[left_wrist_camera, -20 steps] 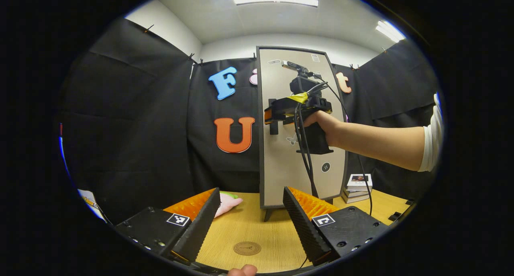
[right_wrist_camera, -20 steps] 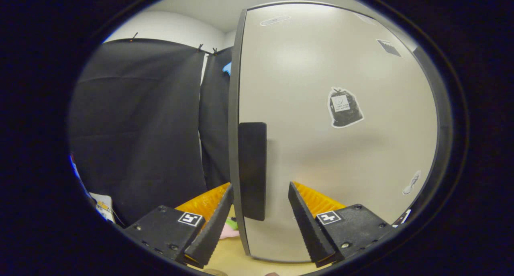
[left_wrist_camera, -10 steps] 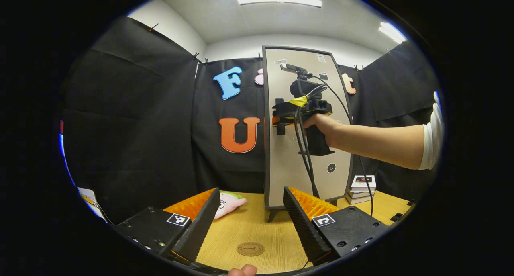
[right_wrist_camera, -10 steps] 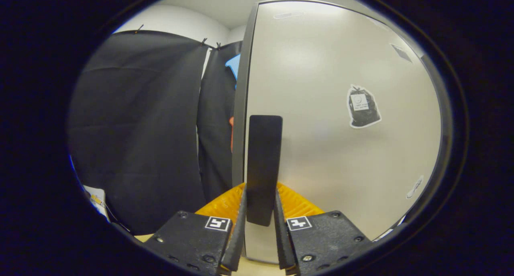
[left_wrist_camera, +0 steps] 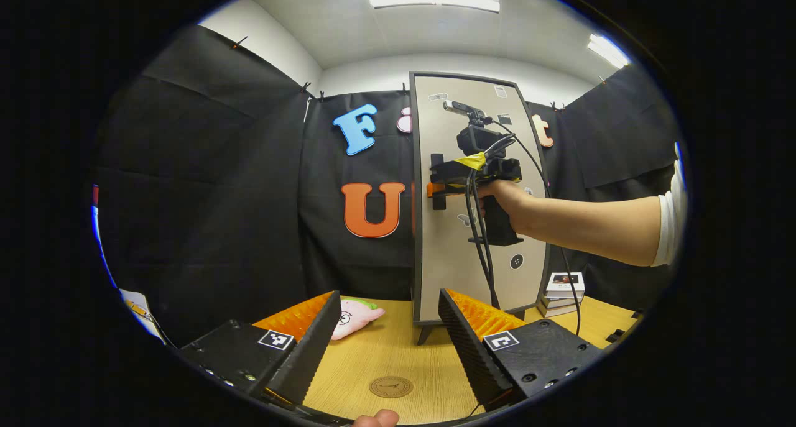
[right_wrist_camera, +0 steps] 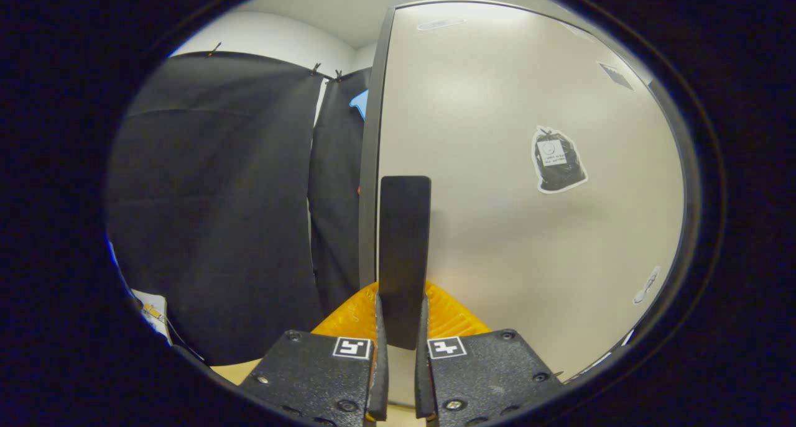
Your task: Open the cabinet door with the right hand, grasp the bottle in the cabinet with the left hand and place it on the coaster, then close the cabinet door with the right hand.
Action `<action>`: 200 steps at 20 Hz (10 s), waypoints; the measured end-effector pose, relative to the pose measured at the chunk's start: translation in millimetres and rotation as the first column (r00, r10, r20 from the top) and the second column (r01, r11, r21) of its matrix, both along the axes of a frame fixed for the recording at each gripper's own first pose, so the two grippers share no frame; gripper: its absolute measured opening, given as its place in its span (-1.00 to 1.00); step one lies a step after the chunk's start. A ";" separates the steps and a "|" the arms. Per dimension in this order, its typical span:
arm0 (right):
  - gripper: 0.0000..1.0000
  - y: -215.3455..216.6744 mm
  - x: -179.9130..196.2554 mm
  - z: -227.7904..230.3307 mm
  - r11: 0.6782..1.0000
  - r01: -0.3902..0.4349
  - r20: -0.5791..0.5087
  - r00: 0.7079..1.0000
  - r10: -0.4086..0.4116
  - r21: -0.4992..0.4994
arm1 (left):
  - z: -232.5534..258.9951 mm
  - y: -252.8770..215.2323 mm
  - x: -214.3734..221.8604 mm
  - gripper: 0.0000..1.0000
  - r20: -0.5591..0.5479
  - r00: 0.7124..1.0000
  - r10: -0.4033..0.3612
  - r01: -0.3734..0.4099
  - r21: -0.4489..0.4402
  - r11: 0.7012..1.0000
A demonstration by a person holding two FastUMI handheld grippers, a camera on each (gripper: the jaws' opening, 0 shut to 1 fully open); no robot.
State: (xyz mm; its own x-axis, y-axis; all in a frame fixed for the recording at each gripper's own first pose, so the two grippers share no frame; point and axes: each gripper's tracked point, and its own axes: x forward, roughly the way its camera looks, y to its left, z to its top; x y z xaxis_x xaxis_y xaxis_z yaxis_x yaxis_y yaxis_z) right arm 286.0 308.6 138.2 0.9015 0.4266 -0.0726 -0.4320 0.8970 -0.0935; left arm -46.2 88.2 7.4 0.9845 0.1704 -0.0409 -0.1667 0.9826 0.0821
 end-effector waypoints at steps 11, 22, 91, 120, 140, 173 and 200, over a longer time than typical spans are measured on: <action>-0.62 -1.4 -47.5 3.6 0.997 -0.072 -0.028 0.997 0.072 -0.005 | 1.4 -9.8 0.2 0.89 0.008 0.999 -0.038 0.038 -0.005 0.999; -0.62 -7.5 -67.6 15.2 0.994 -0.105 -0.003 0.994 0.106 0.021 | 1.5 -36.1 -1.5 0.89 0.009 0.995 -0.098 0.098 0.007 0.995; -0.20 -178.1 -96.8 3.1 0.910 0.380 0.028 0.921 -0.390 0.166 | -9.4 -136.1 19.7 0.90 -0.015 0.962 -0.274 0.273 -0.047 0.961; 0.87 -196.0 -86.3 -3.5 0.918 0.387 0.059 0.918 -0.392 0.088 | 61.6 -164.9 339.3 0.90 0.069 0.961 -0.266 0.267 -0.010 0.964; 0.86 -227.5 -94.6 -16.7 0.845 0.525 -0.005 0.850 -0.527 0.099 | 63.6 -160.2 451.7 0.59 0.060 0.968 -0.244 0.245 -0.005 0.970; 0.86 -169.9 -92.8 38.2 0.899 0.392 0.111 0.902 -0.417 0.198 | -29.0 9.5 172.3 -0.10 0.101 0.995 -0.006 0.005 0.007 1.000; 0.85 -152.3 -107.8 73.6 0.865 0.453 0.094 0.872 -0.480 0.216 | -213.9 40.6 94.6 0.08 0.008 0.983 0.181 -0.181 -0.005 0.983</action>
